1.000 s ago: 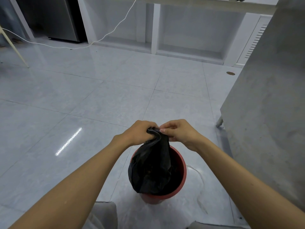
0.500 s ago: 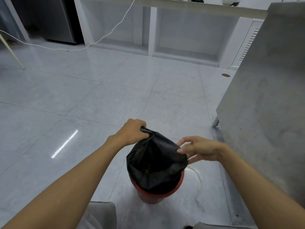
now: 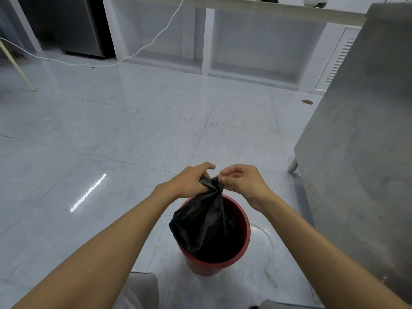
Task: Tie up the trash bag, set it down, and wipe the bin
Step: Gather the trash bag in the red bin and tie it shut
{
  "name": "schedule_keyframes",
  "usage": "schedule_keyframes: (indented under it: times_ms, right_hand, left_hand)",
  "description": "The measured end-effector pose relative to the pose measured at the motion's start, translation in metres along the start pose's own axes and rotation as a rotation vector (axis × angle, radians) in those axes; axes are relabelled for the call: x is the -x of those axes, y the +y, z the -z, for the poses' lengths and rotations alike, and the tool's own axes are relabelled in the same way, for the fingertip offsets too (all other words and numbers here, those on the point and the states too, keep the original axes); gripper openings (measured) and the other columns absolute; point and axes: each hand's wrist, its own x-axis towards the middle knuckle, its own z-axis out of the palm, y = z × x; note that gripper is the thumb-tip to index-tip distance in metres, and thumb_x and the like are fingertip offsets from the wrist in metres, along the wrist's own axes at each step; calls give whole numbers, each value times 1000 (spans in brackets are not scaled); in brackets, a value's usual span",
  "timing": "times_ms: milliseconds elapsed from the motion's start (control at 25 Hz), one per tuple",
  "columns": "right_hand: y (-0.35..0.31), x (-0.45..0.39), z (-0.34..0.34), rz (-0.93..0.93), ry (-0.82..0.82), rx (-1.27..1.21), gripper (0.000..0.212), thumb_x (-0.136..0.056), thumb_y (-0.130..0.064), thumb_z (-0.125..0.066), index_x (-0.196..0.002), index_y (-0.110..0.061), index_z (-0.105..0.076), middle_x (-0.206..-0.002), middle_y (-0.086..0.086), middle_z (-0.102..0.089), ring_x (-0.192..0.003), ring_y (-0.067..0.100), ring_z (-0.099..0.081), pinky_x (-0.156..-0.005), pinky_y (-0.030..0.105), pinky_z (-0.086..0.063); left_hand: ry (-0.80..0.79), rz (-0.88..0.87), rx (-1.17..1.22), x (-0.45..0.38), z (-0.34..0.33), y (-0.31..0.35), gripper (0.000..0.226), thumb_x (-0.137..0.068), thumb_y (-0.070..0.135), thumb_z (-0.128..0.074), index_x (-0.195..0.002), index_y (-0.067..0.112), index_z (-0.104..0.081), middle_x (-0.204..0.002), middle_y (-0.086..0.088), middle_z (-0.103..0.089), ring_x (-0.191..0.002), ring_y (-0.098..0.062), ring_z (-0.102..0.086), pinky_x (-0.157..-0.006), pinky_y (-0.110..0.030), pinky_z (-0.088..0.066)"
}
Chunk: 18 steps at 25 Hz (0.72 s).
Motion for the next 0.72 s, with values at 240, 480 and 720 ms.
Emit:
schedule_keyframes:
  times_ms: [240,480,720]
  right_hand:
    - [35,44,-9,-470,-261,395,46,-77,-52,-80,-99,-13,-66,-101,-2,-68,-98,13,-64,-81,33,-61]
    - [38,37,-1,-583,-287,15,16,-98,-10,-59,-113,-4,-61,-102,19,-72,-84,35,-75,-67,41,-65]
    - [3,-2,53,-201,303,30,18,-96,1,-59,-81,-8,-64,-84,15,-64,-61,20,-67,-50,25,-56]
  left_hand:
    - [110,51,-176,0,-2,-2,12,-85,19,-58,-74,15,-63,-79,-2,-60,-74,-20,-55,-58,-22,-40]
    - [168,205,-51,3,0,4,34,-87,40,-56,-62,17,-55,-67,0,-57,-61,-13,-49,-55,-25,-36]
    - [203,179,-46,4,5,10,28,-83,27,-64,-60,18,-53,-62,-1,-54,-57,-15,-47,-51,-22,-34]
